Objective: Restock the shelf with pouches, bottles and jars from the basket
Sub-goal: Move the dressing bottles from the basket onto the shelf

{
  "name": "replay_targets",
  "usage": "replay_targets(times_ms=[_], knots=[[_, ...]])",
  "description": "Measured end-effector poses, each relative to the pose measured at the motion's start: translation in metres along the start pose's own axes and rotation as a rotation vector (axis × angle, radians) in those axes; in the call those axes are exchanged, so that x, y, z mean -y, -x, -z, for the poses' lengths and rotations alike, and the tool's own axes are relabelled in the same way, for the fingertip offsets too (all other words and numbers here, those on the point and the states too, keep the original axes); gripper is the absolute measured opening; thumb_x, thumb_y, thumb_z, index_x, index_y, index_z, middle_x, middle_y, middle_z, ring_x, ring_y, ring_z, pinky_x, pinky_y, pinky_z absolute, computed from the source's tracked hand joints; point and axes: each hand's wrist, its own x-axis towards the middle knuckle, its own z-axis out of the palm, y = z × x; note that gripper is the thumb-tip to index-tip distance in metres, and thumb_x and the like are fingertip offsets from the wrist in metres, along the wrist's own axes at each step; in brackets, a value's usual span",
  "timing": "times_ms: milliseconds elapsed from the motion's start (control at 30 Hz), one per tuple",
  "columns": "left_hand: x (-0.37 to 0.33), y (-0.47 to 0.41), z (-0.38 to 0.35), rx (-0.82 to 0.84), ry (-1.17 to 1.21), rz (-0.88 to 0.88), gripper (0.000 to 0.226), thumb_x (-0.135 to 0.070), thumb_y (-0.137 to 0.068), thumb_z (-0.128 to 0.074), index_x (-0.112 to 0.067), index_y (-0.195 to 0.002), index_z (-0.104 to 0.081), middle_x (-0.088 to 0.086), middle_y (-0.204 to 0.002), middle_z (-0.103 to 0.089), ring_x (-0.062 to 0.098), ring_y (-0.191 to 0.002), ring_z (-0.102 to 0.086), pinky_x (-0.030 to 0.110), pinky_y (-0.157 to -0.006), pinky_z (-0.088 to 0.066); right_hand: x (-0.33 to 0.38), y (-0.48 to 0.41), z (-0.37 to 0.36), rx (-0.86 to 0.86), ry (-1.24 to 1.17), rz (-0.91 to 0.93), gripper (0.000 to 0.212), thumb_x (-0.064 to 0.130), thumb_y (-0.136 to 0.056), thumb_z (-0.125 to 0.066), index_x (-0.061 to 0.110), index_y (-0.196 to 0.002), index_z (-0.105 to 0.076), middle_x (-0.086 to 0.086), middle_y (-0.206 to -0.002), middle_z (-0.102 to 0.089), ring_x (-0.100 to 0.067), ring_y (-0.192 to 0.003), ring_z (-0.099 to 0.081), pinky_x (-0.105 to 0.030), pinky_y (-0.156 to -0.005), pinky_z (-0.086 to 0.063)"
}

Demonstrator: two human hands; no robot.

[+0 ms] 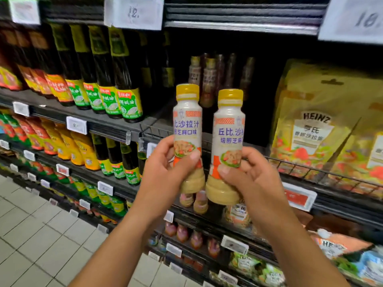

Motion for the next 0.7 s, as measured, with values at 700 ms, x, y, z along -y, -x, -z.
replay_targets(times_ms=[700], knots=[[-0.021, -0.147, 0.033, 0.282, -0.104, -0.018, 0.042, -0.028, -0.077, -0.079, -0.019, -0.113, -0.060, 0.001, -0.098, -0.077, 0.013, -0.088, -0.074, 0.025, -0.067, -0.057, 0.015, -0.117, -0.023, -0.352, 0.133, 0.092, 0.056, 0.039, -0.050, -0.084, 0.014, -0.098, -0.070, -0.004, -0.087, -0.078, -0.017, -0.080, -0.075, -0.028, -0.063, -0.056]])
